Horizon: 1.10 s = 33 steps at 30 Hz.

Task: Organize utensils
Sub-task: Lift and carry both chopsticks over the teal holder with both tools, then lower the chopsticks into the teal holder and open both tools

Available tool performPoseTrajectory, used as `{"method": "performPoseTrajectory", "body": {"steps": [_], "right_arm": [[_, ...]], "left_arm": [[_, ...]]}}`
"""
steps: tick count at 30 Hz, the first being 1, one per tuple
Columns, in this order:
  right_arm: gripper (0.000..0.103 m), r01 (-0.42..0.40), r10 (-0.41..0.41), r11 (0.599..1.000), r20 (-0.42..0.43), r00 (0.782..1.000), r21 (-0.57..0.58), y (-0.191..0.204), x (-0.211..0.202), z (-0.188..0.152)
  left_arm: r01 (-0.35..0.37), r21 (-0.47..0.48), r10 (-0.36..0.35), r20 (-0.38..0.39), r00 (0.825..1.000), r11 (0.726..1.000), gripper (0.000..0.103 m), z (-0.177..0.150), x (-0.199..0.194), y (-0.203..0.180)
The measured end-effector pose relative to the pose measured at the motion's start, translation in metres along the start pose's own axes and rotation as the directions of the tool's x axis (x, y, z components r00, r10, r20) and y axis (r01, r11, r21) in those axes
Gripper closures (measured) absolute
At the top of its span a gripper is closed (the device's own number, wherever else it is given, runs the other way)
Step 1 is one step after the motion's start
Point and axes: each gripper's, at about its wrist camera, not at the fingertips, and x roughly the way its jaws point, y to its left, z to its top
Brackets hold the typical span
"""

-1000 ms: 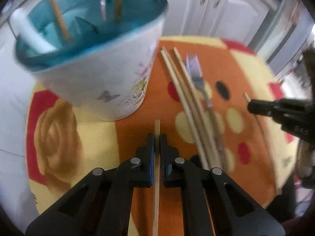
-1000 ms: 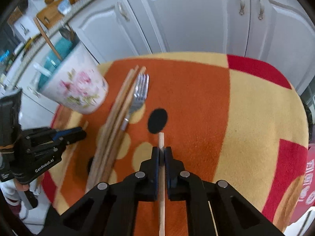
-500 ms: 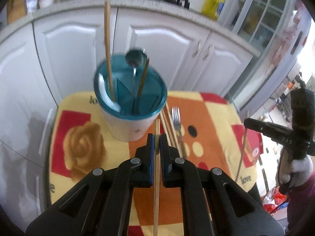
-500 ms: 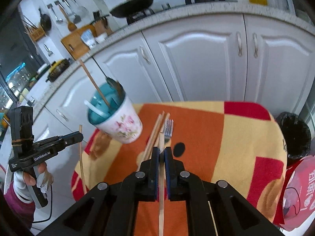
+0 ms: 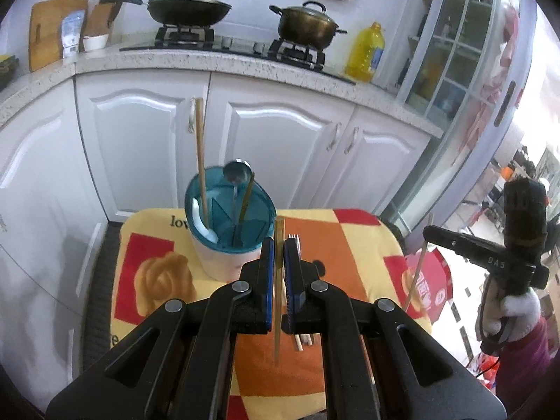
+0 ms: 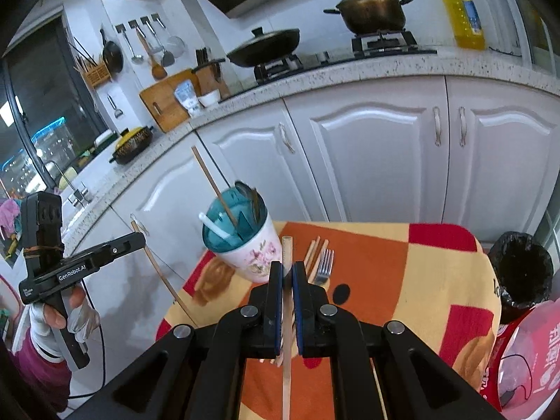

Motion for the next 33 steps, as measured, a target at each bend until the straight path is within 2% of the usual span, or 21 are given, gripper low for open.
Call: {"method": "performPoseTrajectory", "body": {"steps": [9,17,22,27,33], "right_arm": [[0.098,-0.038,0.042,0.998,0.084,0.996,-0.040,0.027,-0.001,0.041],[0.098,-0.037,0.057,0.989,0.142,0.988,-0.140,0.067,0.017,0.104],[0.098,-0.024,0.054,0.984,0.165,0.985,-0.176,0.084,0.044,0.140],[0.098,-0.028,0.058,0.987,0.191,0.980,-0.159,0.087,0.074,0.171],[0.098,-0.047,0.070,0.991,0.195,0.978,-0.124,0.079,0.123,0.196]], "left_arm": [[-0.023,-0.008,0.024,0.103,0.994,1.000,0.099,0.036,-0.028,0.006],[-0.071,0.001,0.070,0.201,0.977,0.997,0.099,0.085,-0.046,0.013],[-0.095,-0.007,0.094,0.230,0.969,0.995,0.099,0.111,-0.036,0.021],[-0.124,-0.009,0.122,0.243,0.962,0.992,0.099,0.130,-0.016,0.030],[-0.155,-0.025,0.156,0.219,0.963,0.988,0.099,0.141,0.021,0.045]]}}
